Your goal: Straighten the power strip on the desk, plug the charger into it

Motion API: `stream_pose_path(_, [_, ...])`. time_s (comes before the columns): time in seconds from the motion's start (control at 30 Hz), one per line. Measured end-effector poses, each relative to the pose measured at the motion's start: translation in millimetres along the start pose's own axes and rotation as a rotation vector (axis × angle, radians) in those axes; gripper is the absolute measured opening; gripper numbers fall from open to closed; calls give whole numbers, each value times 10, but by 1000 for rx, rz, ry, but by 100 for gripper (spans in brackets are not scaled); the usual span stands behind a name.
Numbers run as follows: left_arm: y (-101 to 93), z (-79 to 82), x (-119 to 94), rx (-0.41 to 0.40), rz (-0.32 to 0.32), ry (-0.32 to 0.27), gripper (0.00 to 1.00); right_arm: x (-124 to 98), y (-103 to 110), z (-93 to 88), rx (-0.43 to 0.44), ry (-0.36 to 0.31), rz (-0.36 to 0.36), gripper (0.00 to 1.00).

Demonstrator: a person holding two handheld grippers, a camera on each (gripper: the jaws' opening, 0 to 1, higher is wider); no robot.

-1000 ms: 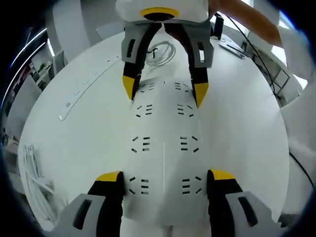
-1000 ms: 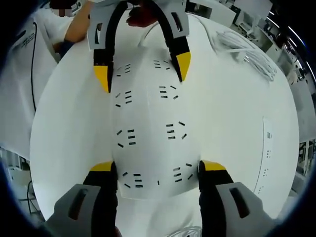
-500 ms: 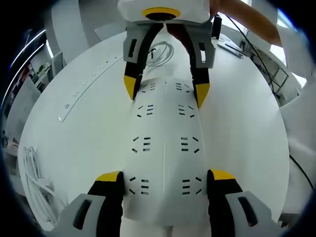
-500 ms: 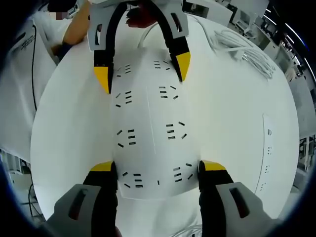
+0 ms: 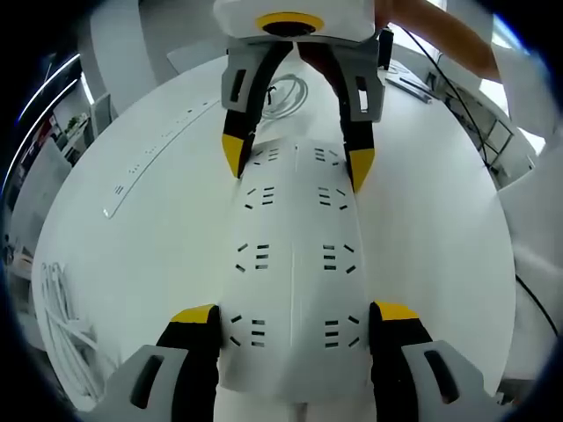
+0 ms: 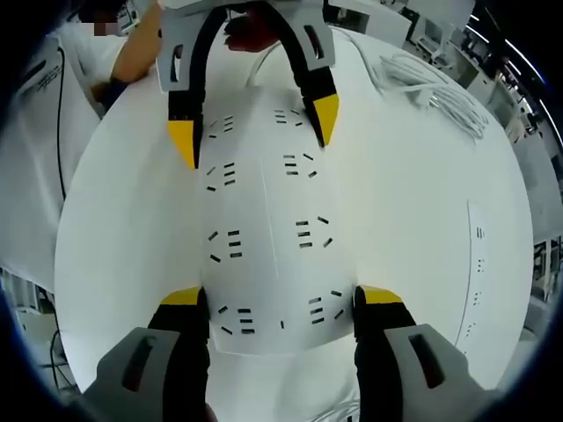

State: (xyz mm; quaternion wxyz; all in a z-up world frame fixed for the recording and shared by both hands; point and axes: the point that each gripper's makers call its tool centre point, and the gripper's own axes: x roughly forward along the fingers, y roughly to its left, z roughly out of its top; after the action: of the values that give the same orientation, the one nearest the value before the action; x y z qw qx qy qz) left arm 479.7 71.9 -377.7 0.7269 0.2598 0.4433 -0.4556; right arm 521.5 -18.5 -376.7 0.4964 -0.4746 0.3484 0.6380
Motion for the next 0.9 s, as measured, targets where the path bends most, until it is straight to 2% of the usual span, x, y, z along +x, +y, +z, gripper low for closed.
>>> stream_pose_path(0.9, [23,18,10,9,-3,-3,70,-20,55,-2,26,-10,-12,66])
